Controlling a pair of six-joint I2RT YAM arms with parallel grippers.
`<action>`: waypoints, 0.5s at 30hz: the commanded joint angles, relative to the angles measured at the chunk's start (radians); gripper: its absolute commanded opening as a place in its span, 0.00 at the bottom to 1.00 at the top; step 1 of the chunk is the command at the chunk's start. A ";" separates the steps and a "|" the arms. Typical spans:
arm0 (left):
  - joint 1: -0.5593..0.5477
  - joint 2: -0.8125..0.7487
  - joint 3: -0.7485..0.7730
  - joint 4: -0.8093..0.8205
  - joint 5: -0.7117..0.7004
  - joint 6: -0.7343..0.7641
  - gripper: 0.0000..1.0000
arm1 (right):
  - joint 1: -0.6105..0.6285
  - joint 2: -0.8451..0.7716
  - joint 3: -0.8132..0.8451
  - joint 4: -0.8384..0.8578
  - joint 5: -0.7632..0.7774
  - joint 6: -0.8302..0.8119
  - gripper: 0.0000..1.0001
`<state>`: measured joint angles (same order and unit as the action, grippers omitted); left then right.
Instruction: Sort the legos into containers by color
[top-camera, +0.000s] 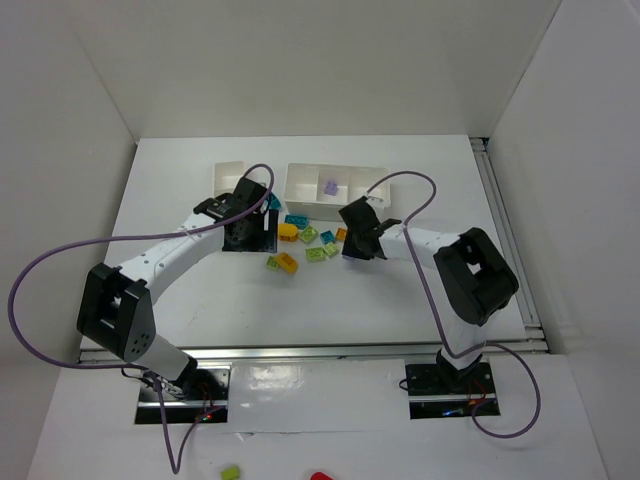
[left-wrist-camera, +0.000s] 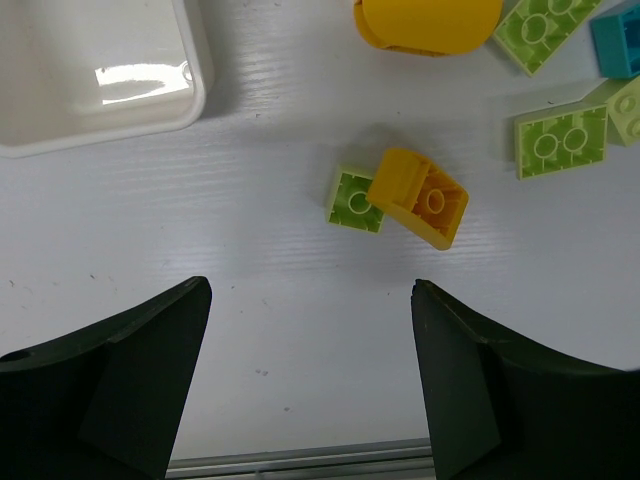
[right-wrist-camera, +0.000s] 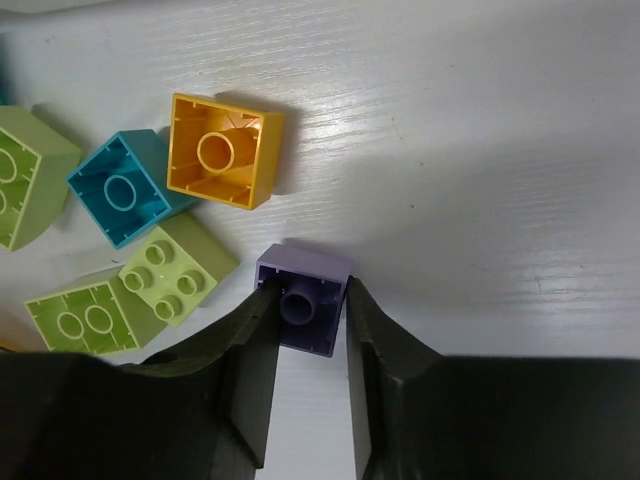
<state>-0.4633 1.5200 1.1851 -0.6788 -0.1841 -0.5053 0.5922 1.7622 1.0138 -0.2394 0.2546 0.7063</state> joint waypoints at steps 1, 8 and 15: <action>-0.003 -0.023 0.010 0.010 0.006 -0.018 0.91 | 0.000 -0.055 0.020 -0.020 0.026 0.010 0.32; -0.003 -0.005 0.010 0.010 0.006 -0.009 0.91 | 0.000 -0.168 0.069 -0.103 0.071 -0.057 0.23; -0.003 -0.004 -0.016 0.010 0.037 -0.018 0.91 | 0.000 -0.068 0.310 -0.149 0.092 -0.160 0.23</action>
<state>-0.4633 1.5204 1.1812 -0.6765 -0.1738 -0.5053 0.5922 1.6577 1.2152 -0.3759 0.3016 0.6098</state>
